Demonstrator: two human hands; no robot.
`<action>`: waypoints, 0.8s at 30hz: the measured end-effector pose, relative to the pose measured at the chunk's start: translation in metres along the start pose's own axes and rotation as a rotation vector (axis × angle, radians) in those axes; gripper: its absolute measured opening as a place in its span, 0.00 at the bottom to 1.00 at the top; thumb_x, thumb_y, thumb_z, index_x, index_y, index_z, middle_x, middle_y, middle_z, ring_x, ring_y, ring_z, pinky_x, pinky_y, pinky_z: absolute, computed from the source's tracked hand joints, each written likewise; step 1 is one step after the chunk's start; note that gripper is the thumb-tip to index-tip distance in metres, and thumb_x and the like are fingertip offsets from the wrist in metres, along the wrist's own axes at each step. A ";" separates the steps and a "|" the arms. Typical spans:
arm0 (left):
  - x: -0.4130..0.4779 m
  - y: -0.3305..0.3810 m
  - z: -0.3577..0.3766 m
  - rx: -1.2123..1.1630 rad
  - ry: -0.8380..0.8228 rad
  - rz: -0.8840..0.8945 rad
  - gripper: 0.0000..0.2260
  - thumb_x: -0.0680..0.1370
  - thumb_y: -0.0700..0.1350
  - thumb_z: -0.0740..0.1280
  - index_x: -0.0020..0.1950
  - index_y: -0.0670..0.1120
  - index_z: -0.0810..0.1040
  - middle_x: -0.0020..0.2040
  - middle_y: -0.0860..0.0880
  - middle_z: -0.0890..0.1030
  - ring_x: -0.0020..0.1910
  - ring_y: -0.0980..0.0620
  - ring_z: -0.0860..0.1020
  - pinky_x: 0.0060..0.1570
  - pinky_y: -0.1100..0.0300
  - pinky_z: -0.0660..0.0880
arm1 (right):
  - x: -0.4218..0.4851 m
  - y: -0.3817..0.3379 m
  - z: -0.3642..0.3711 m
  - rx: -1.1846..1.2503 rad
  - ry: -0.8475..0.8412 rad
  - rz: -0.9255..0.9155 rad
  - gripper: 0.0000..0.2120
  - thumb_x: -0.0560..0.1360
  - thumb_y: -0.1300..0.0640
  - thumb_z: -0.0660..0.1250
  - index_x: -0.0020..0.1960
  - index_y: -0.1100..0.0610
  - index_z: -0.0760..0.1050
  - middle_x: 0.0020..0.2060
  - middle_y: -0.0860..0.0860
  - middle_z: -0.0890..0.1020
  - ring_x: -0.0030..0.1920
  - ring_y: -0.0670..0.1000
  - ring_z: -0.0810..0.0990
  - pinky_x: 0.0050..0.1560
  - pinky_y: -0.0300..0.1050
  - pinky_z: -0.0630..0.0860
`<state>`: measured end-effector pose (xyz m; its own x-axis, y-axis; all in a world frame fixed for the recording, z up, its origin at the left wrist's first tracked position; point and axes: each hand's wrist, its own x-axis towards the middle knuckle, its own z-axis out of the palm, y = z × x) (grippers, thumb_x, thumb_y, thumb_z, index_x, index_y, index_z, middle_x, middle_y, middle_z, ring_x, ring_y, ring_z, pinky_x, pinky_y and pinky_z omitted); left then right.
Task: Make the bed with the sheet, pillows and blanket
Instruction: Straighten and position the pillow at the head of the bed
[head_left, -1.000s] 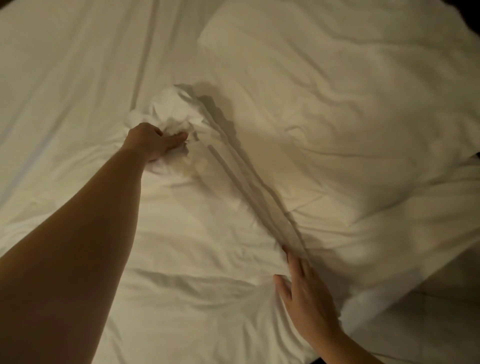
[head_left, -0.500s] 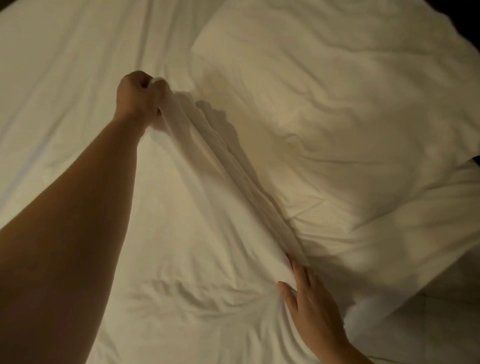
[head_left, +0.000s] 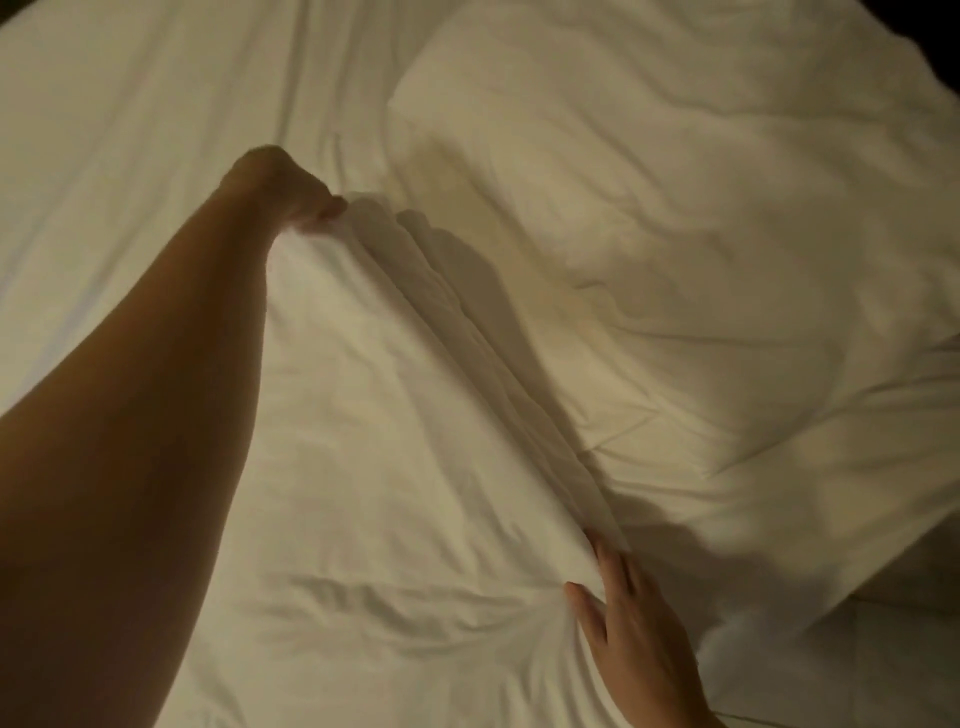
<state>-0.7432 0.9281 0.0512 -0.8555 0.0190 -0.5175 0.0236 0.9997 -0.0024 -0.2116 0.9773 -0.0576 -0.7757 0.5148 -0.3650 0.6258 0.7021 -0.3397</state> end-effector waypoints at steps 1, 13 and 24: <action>0.002 0.005 -0.002 -0.064 0.082 0.011 0.28 0.76 0.58 0.75 0.64 0.36 0.79 0.62 0.38 0.82 0.59 0.36 0.82 0.57 0.48 0.78 | 0.000 0.000 -0.001 0.005 0.017 -0.001 0.27 0.76 0.38 0.59 0.70 0.52 0.72 0.51 0.52 0.81 0.44 0.57 0.83 0.33 0.48 0.80; -0.023 -0.005 0.089 -0.426 0.508 0.502 0.29 0.82 0.60 0.64 0.79 0.45 0.69 0.77 0.41 0.68 0.75 0.42 0.69 0.75 0.53 0.66 | 0.006 -0.003 0.007 -0.068 0.085 0.101 0.26 0.81 0.40 0.52 0.71 0.54 0.70 0.55 0.56 0.80 0.49 0.61 0.81 0.46 0.55 0.79; -0.067 -0.025 0.203 0.020 0.207 0.529 0.31 0.84 0.68 0.38 0.85 0.58 0.40 0.86 0.49 0.41 0.84 0.42 0.40 0.82 0.41 0.43 | 0.021 -0.008 0.027 -0.074 -0.023 -0.113 0.36 0.82 0.33 0.52 0.84 0.48 0.46 0.83 0.50 0.52 0.81 0.52 0.56 0.76 0.54 0.63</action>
<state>-0.5815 0.8988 -0.0881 -0.8078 0.5219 -0.2741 0.4847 0.8527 0.1949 -0.2306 0.9697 -0.0858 -0.8383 0.4194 -0.3483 0.5262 0.7896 -0.3157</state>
